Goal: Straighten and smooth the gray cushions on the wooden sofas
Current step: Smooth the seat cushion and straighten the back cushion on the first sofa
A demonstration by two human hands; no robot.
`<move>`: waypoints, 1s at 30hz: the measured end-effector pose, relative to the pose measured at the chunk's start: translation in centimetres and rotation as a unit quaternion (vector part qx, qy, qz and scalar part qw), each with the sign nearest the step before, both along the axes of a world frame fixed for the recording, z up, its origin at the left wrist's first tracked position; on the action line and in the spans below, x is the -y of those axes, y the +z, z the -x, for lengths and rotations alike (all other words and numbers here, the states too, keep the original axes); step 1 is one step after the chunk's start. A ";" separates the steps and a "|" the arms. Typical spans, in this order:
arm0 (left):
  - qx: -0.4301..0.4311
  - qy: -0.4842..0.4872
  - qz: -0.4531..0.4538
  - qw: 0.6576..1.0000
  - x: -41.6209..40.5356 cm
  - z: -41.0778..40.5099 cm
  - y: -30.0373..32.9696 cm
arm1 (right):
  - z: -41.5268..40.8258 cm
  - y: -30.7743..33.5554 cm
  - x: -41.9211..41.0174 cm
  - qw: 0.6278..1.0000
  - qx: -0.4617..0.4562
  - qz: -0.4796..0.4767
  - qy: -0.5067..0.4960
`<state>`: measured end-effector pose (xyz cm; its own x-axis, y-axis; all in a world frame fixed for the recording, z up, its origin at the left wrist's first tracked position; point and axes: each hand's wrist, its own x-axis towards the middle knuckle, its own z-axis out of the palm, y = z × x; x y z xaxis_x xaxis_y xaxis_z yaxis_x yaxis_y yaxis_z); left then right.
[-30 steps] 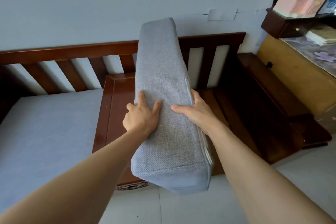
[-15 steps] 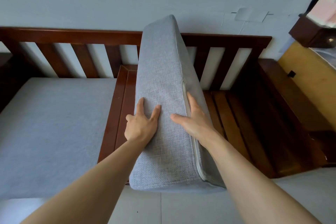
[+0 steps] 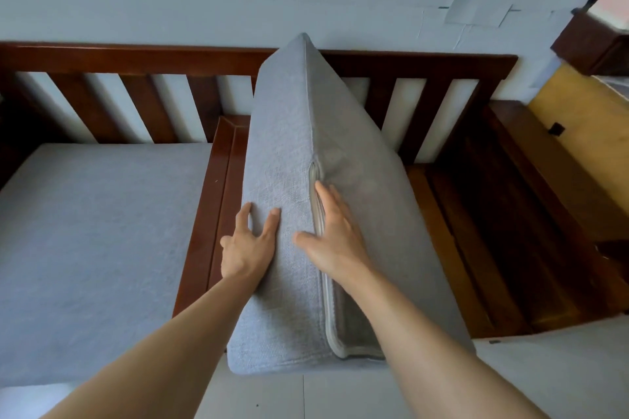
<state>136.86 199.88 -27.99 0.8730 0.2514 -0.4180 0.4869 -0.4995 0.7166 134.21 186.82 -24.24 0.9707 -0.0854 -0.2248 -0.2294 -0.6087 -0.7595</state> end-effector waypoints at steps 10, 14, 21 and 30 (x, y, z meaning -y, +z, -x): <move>0.012 0.028 0.038 0.999 1.0 -2.2 -3.8 | -3.8 -3.0 0.6 1.000 0.018 0.009 0.017; -0.002 0.008 0.029 1.000 0.7 -1.9 -4.2 | -2.9 -3.8 0.4 0.999 0.040 0.015 0.019; 0.028 -0.075 0.023 0.997 1.9 0.6 -2.2 | -1.1 -3.6 2.7 0.995 0.037 -0.096 0.009; 0.133 -0.393 -0.353 0.838 8.0 9.3 1.6 | 6.7 -8.2 11.9 0.994 -0.077 -0.036 0.071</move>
